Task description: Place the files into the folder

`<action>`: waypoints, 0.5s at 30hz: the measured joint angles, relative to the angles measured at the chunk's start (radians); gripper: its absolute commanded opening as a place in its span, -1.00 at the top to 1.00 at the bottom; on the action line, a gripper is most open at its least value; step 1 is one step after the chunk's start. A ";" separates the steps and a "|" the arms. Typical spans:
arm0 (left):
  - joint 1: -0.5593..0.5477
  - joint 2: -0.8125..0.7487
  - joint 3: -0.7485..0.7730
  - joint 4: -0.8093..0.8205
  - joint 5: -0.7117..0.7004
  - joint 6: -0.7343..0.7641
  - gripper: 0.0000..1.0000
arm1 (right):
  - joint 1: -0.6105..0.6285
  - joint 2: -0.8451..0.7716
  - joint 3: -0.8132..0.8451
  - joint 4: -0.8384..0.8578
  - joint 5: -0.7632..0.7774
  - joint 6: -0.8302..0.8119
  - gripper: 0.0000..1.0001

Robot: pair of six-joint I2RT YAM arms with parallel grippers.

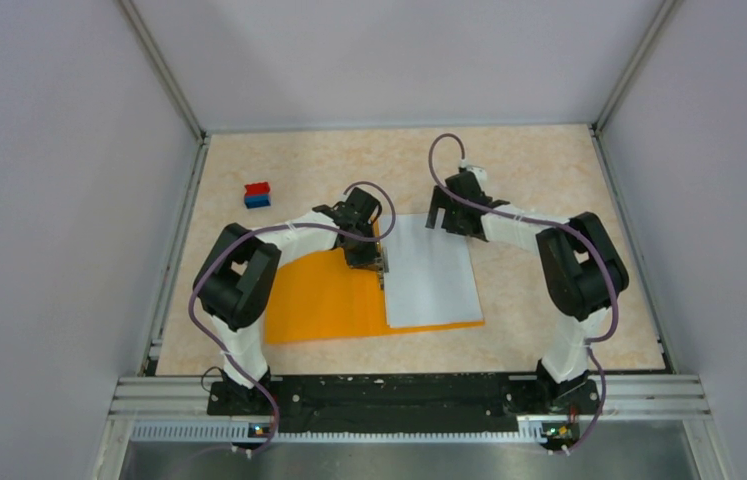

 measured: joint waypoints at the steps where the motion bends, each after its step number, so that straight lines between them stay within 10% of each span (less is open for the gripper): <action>1: 0.000 0.000 0.000 0.000 0.000 0.000 1.00 | 0.002 0.000 0.000 -0.002 0.004 0.000 -0.93; 15: 0.000 0.000 0.000 -0.001 -0.003 0.002 1.00 | 0.036 0.000 0.000 -0.029 0.060 -0.007 -0.93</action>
